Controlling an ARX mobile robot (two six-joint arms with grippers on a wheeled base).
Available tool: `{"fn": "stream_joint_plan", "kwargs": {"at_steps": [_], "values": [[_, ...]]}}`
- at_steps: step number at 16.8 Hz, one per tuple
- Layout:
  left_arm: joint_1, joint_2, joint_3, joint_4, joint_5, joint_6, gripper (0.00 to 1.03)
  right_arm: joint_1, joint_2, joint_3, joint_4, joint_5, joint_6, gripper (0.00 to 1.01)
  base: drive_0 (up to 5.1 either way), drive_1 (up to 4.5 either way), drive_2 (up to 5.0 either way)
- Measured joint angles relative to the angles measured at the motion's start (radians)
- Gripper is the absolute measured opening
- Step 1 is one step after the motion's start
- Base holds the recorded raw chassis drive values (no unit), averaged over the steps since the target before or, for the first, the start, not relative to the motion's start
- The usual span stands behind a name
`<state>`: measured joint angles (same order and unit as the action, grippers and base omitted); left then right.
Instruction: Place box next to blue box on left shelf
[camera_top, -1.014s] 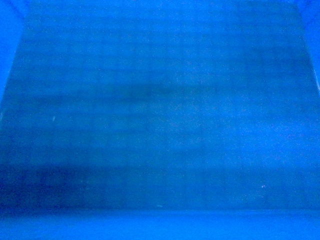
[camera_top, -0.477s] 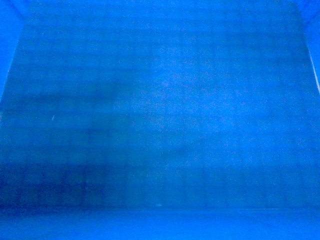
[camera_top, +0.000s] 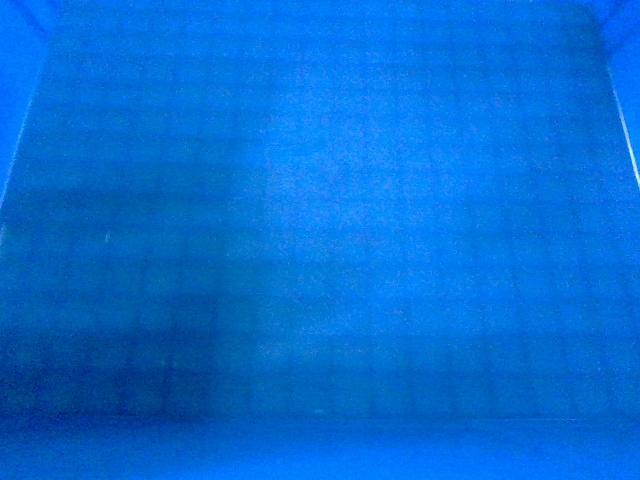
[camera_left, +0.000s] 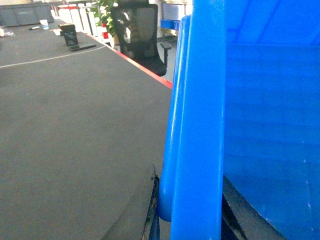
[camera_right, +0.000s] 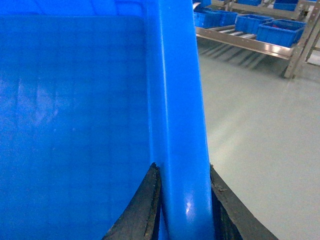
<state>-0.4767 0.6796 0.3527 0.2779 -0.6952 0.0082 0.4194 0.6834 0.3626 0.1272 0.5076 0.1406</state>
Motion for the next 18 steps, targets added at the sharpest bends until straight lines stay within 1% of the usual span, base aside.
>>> {"fn": "stream_joint_plan", "kwargs": {"at_steps": [18], "values": [[0.000,0.000,0.000,0.000,0.000,0.000,0.20,0.000,0.000,0.000,0.000,0.000,0.000,0.18,-1.6,-1.58,-1.6]]}}
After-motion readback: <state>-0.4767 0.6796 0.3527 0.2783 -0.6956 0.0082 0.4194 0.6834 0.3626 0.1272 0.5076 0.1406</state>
